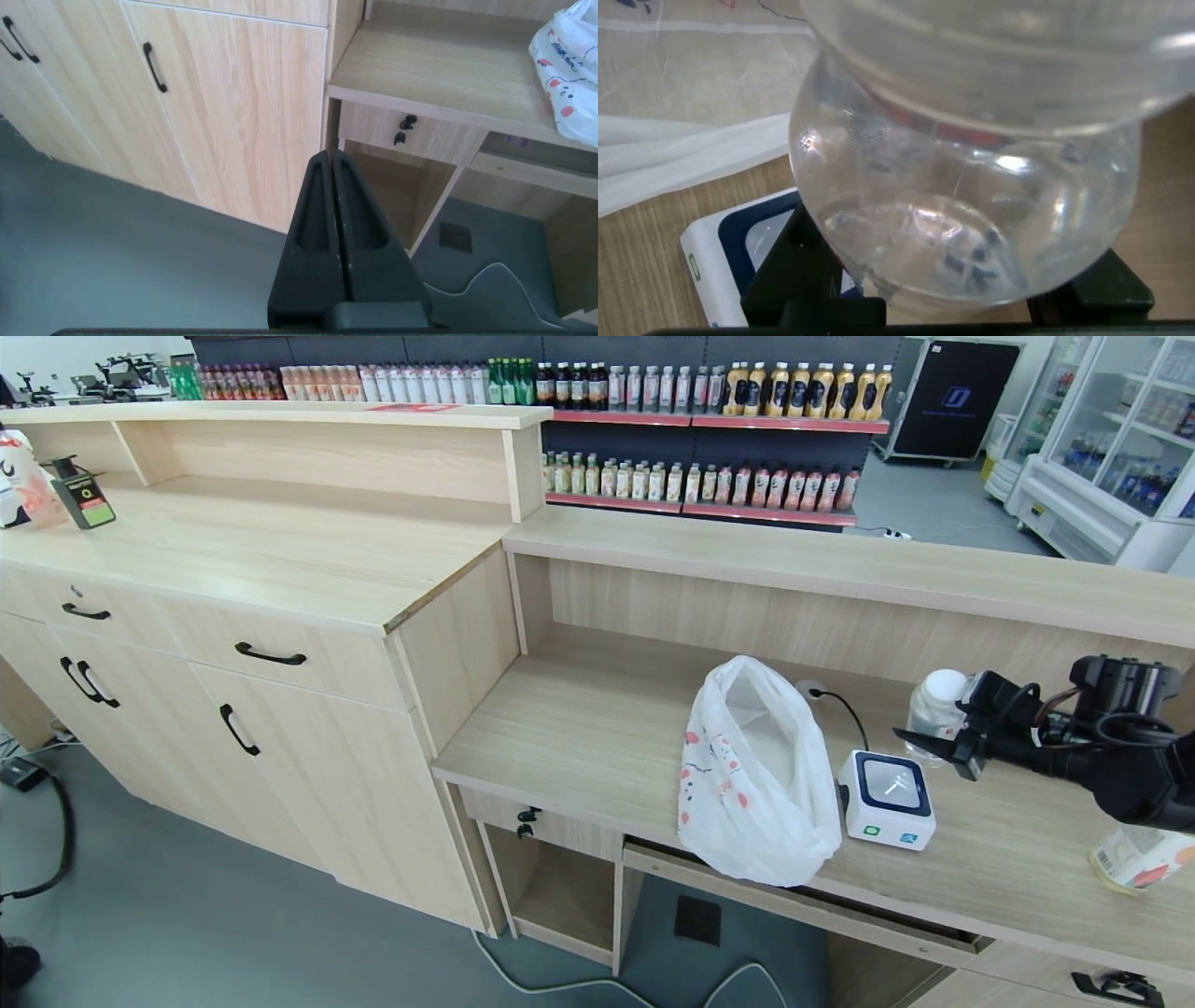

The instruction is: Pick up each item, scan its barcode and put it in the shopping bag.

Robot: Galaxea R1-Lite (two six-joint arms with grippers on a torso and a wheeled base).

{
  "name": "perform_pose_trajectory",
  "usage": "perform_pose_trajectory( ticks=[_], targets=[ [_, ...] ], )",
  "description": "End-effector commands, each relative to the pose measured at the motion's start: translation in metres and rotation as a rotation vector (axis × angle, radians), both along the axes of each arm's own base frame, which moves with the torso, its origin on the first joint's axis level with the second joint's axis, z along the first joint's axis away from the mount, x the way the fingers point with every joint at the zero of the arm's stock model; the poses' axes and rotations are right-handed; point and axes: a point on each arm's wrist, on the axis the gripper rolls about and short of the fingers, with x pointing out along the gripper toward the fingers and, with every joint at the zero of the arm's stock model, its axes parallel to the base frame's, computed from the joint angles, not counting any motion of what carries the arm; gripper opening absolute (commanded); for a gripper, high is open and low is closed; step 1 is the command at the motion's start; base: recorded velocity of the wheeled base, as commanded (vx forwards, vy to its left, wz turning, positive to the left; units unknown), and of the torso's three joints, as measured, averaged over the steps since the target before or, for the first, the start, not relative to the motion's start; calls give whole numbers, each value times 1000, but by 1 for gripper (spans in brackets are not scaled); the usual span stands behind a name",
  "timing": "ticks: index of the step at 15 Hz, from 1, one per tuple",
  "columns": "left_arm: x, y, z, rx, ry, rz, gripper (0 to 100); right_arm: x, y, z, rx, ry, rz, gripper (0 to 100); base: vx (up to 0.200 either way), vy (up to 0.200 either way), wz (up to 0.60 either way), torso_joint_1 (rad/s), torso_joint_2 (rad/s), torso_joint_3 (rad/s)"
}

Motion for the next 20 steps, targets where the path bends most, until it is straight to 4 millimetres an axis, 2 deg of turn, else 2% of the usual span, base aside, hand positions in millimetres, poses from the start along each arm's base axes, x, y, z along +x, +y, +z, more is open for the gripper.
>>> perform_pose_trajectory(
  ticks=[1,8,20],
  targets=[
    [0,0,0,1,0,0,0,5,2,-6,4,8,16,0,0,0,0,0,0,0],
    [0,0,0,1,0,0,0,23,9,-9,2,-11,46,0,0,0,0,0,0,0],
    [0,0,0,-1,0,0,0,29,13,-16,2,-4,57,0,0,0,0,0,0,0]
  ],
)
